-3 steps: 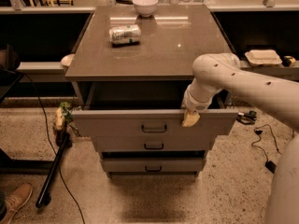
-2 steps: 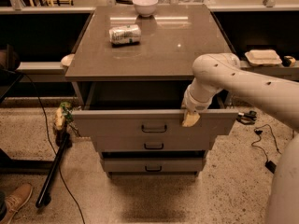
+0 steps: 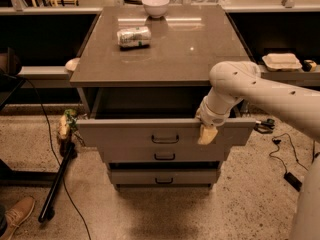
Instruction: Open top drawer
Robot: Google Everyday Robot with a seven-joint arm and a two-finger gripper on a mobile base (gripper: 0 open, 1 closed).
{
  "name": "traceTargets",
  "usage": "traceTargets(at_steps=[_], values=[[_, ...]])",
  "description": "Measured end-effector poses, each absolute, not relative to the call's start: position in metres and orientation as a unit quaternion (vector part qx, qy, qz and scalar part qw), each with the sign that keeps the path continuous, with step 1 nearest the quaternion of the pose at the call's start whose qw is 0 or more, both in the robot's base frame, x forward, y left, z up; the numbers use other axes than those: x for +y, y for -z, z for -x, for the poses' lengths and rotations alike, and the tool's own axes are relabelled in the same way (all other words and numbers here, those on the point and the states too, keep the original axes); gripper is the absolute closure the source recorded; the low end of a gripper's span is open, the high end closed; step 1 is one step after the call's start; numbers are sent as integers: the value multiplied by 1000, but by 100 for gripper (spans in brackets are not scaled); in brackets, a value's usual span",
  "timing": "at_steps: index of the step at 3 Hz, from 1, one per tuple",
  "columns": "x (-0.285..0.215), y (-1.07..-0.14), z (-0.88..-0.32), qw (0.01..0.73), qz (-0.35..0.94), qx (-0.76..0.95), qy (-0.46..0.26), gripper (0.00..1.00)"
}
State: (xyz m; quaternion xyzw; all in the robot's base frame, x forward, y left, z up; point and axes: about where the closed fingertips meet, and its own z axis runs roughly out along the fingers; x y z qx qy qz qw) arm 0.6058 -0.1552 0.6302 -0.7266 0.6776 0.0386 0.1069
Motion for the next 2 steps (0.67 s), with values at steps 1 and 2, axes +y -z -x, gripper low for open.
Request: traceTargets(at_steps=[1,2], values=[[-157,-631,-600,100,726,679,-42,0],[-165,-631,-568,59,718,692,-56,18]])
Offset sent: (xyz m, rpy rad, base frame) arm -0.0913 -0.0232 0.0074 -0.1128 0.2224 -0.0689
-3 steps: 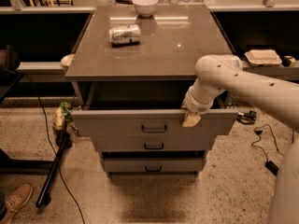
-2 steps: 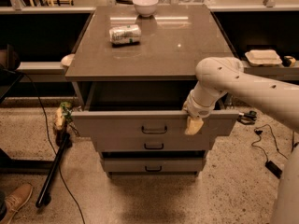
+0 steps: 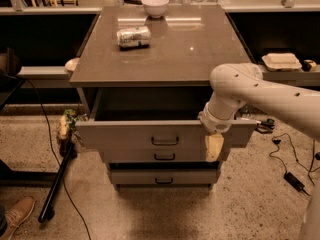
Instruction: Open top drawer
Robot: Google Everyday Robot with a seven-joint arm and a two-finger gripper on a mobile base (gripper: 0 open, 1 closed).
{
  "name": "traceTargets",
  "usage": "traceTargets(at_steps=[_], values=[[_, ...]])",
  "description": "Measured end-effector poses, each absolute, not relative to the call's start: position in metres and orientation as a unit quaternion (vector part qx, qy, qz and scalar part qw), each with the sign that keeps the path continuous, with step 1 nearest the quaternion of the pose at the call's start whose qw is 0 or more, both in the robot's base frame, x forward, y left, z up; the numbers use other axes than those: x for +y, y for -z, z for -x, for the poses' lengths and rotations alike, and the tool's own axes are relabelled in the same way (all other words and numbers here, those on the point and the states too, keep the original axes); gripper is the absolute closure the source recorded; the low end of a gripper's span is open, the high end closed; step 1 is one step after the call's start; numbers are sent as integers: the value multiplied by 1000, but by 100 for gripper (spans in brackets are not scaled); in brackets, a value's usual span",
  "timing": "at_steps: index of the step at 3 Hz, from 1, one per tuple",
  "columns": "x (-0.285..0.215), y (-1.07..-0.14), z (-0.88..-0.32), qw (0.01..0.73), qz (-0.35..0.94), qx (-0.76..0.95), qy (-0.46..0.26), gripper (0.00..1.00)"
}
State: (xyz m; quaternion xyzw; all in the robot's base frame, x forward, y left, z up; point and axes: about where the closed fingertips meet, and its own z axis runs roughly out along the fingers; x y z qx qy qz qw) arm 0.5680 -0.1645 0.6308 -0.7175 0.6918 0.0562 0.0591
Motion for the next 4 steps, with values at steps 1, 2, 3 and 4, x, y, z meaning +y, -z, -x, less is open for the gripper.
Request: traceTargets(at_steps=[1,2,3,4], values=[[-173,-637,-543,33,707,704,-59,41],[-177,-645,-530,24,701,711,-54,64],[-177,-645,-530,24,701,711,-54,87],[-182,-652,-513,25,691,720,-50,100]])
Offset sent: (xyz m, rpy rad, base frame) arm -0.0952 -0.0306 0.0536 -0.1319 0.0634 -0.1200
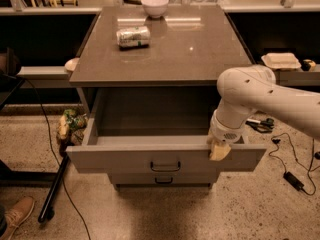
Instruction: Open top drawer
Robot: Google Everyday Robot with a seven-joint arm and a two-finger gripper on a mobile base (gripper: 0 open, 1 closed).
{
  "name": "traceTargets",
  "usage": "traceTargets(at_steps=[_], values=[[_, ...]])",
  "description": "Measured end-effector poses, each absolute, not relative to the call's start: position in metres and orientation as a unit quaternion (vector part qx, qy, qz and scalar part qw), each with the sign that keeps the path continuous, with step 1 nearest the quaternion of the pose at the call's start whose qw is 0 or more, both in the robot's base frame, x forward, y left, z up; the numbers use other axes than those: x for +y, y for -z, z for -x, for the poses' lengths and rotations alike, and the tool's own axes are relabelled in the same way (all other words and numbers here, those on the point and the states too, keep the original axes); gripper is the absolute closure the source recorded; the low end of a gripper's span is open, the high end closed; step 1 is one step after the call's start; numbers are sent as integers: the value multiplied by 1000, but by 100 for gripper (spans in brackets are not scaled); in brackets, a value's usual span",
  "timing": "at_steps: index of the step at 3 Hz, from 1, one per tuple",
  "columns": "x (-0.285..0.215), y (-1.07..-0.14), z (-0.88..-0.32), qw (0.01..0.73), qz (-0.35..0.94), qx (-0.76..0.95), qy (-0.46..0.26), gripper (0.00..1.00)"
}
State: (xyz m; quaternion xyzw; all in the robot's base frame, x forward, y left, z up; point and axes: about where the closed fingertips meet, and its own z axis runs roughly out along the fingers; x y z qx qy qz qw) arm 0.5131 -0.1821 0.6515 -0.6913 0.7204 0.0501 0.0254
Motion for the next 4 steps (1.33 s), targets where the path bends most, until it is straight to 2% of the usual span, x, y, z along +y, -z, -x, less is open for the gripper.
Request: traceTargets(at_steps=[1,4], values=[[-182,-651,-513,25,691,720,-50,82],[-182,-651,-513,25,691,720,-50,13]])
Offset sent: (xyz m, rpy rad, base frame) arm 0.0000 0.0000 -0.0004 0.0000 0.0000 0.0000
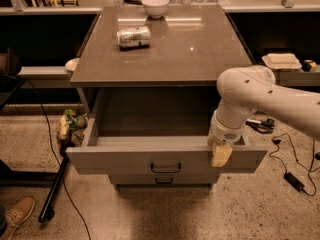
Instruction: Open top drawer
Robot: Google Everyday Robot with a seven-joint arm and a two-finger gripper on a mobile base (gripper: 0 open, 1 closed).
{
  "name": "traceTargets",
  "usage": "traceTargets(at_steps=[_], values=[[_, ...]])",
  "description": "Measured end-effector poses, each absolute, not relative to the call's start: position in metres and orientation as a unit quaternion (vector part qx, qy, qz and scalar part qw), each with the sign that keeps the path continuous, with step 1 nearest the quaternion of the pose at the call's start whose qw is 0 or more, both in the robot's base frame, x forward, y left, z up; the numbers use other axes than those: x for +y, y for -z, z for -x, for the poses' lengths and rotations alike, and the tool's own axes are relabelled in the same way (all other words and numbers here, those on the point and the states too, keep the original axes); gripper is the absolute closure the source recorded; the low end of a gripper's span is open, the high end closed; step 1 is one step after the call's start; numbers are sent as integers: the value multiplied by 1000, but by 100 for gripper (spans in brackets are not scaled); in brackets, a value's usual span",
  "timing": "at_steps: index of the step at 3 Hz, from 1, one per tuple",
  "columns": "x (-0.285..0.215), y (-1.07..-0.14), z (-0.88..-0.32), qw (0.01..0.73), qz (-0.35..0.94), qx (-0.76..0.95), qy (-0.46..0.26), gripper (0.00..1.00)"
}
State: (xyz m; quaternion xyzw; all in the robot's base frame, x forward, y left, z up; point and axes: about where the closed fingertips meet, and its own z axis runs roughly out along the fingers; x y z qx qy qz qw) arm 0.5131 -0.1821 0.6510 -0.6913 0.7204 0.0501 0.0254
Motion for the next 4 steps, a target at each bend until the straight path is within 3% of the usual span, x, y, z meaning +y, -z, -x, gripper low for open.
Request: traceTargets(at_steps=[1,4], values=[[-186,-657,-512,33,696,716,-48,0],[-200,-776,-505,108,712,691,58,0]])
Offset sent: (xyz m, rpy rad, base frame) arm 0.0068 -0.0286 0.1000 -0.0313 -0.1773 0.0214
